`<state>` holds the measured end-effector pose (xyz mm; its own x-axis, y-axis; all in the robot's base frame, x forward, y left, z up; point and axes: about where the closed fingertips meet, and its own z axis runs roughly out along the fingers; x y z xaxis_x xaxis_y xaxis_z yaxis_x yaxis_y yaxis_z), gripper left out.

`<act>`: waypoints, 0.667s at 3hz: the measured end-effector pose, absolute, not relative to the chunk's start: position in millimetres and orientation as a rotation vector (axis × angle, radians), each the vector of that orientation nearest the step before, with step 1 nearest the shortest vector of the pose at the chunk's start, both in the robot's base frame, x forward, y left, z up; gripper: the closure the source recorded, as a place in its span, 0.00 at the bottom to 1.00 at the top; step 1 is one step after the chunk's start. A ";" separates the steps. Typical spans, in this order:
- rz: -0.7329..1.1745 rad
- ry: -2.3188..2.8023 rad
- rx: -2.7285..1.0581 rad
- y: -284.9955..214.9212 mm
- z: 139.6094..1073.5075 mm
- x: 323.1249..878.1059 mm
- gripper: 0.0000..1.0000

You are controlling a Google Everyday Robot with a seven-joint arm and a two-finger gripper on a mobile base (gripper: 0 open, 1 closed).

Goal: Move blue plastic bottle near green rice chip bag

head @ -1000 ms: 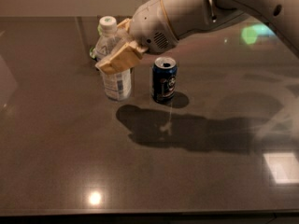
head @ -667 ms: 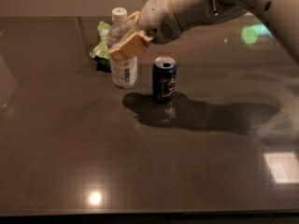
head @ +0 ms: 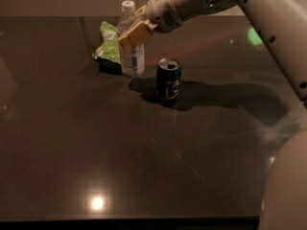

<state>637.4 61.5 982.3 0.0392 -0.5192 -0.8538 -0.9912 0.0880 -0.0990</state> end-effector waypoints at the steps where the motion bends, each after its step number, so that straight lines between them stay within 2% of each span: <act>1: 0.762 1.641 -1.508 51.8 972.1 662.7 1.00; 2: 0.759 1.677 -1.470 38.5 964.4 676.4 1.00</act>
Offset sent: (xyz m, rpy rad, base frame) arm 0.0556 -0.0480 -0.0240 -0.0096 0.0691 -0.1298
